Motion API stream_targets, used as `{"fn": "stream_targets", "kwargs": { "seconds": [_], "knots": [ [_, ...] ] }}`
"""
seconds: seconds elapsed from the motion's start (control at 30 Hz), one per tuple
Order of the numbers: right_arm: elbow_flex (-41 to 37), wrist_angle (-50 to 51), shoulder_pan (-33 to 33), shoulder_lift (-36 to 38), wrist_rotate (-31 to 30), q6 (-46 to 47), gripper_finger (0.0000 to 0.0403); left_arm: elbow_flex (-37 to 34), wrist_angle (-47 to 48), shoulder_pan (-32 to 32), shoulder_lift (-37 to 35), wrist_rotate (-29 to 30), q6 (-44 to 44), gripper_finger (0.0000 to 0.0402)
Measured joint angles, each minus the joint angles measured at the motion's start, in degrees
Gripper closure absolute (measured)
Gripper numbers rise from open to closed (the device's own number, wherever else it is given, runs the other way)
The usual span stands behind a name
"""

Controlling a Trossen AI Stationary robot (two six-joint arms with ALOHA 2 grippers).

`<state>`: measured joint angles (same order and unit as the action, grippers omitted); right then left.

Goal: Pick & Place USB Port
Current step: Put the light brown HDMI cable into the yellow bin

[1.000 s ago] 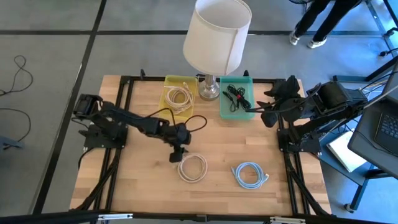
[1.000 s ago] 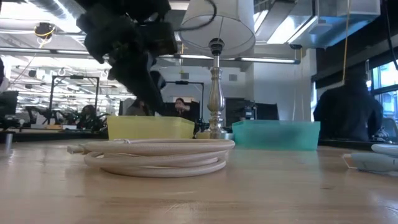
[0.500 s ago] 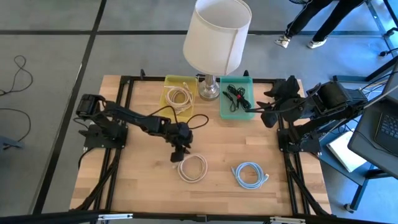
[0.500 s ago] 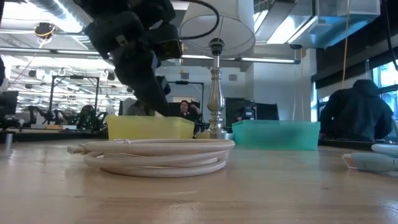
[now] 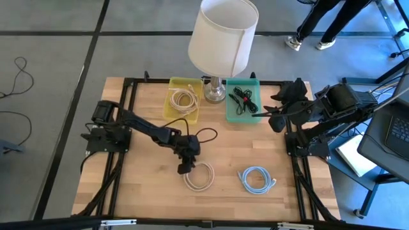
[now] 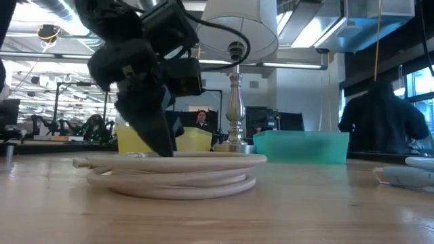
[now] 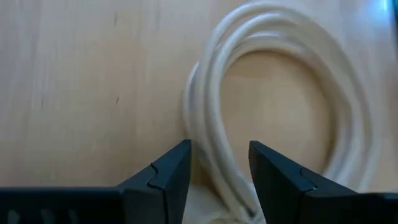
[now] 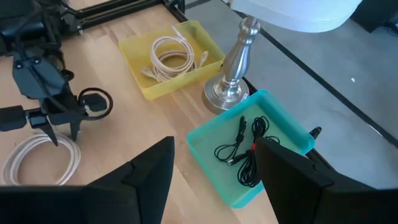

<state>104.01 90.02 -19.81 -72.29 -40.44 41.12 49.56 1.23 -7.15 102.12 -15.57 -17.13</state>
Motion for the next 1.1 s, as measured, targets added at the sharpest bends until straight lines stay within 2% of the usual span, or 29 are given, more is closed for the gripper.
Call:
{"fn": "stream_targets", "kwargs": {
  "seconds": [0.23, 0.33, 0.43, 0.47, 0.57, 0.73, 0.87, 1.0, 1.1],
  "knots": [
    [0.00, -0.01, 0.00, 0.00, 0.19, -0.89, 0.0175, 0.22, -0.58, -0.53, 2.15, 3.64, -0.80, 0.0246],
    [0.00, -0.01, 0.01, 0.00, 0.17, -0.91, 0.0175, 0.18, -1.08, -0.49, 2.07, 4.48, 0.31, 0.0286],
    [0.00, 0.00, 0.00, 0.00, 0.17, -0.91, 0.0175, 0.02, -1.68, -0.33, 1.76, 4.21, -0.42, 0.0362],
    [0.00, 0.00, 0.00, 0.00, 0.14, -0.97, 0.0175, -0.03, -1.74, -0.28, 1.46, 3.97, -1.39, 0.0374],
    [0.00, 0.00, 0.00, 0.00, 0.12, -1.11, 0.0175, -0.13, -2.08, -0.25, 0.08, 1.93, -3.05, 0.0374],
    [-0.02, -0.01, 0.00, 0.00, -0.03, -1.28, 0.0175, -0.11, -2.30, -0.34, -8.37, -2.56, -4.60, 0.0374],
    [-0.02, 0.00, 0.00, 0.00, 0.16, -1.02, 0.0175, -0.11, -1.33, -0.33, -19.35, -1.33, -4.84, 0.0374],
    [-0.02, -0.01, -0.01, 0.00, 1.48, -0.14, 0.0175, 0.00, 5.45, -0.36, -31.70, 7.16, -4.73, 0.0374],
    [-0.02, 0.00, -0.02, 0.00, 1.48, 0.19, 0.0175, 0.02, 15.06, -0.25, -40.13, 17.64, -2.91, 0.0374]
  ]
}}
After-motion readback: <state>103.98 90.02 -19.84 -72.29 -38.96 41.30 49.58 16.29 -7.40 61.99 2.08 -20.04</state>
